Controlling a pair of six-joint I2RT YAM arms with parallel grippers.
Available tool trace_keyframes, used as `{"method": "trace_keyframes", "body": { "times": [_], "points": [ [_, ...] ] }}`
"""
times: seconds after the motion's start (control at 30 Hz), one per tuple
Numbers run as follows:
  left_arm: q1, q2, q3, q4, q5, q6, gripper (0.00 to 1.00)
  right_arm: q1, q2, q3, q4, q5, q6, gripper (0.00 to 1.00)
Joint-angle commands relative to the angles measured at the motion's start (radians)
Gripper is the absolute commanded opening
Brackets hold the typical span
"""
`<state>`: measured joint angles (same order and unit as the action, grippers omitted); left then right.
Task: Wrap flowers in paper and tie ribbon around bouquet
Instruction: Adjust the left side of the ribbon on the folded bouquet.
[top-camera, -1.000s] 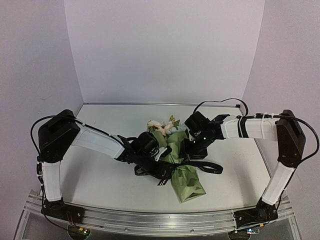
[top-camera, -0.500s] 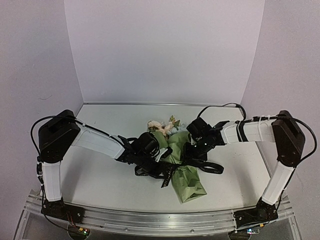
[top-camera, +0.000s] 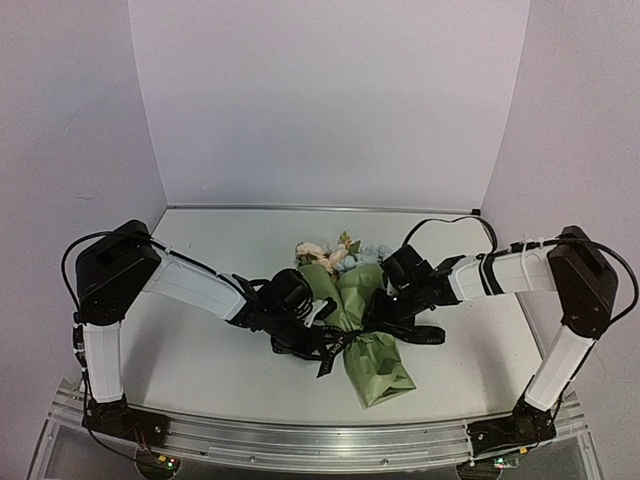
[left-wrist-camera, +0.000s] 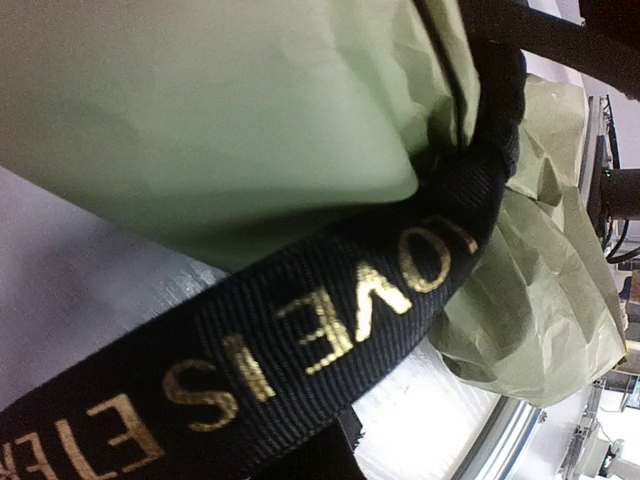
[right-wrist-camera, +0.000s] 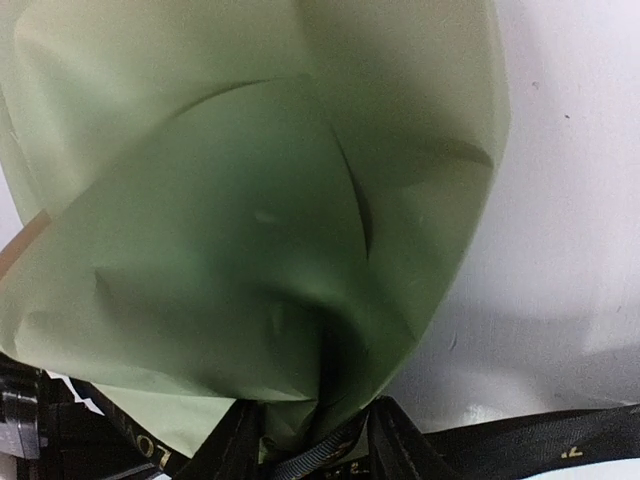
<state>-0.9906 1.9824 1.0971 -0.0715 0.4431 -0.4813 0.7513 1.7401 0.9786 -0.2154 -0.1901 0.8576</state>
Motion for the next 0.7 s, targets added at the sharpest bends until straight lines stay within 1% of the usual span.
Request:
{"method": "trace_keyframes", "body": {
  "times": [0.0,0.17,0.37,0.47,0.67],
  "points": [
    [0.017,-0.054,-0.022,0.004,-0.011,-0.013,0.00,-0.004,-0.056,-0.029,0.040,0.056,0.035,0.39],
    [0.019,-0.057,-0.025,0.001,-0.006,-0.011,0.00,-0.004,-0.063,-0.038,0.060,0.053,0.052,0.33],
    [0.026,-0.068,-0.038,0.000,0.000,-0.009,0.00,-0.004,-0.044,-0.028,0.060,0.045,0.059,0.16],
    [0.031,-0.074,-0.049,0.001,0.004,-0.008,0.00,-0.004,-0.043,-0.030,0.060,0.049,0.061,0.10],
    [0.044,-0.093,-0.078,-0.010,0.011,0.001,0.00,-0.004,-0.043,-0.032,0.058,0.061,0.061,0.07]
  ]
}}
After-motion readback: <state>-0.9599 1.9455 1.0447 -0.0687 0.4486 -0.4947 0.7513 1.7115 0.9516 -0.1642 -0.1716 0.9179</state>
